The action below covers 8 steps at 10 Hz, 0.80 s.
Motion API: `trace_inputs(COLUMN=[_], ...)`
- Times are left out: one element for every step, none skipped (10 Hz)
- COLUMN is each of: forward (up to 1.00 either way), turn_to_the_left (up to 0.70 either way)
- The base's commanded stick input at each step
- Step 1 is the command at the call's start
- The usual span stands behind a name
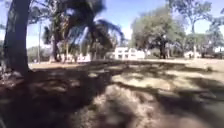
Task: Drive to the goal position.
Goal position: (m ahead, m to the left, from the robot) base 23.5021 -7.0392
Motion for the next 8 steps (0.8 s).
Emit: trace_inputs(forward=[0.7, 0.7, 0.7, 0.7, 0.7, 0.7, 0.7, 0.7], turn_to_the_left=[0.0, 0.0, 0.0, -0.3, -0.19, 0.0, 0.0, -0.07])
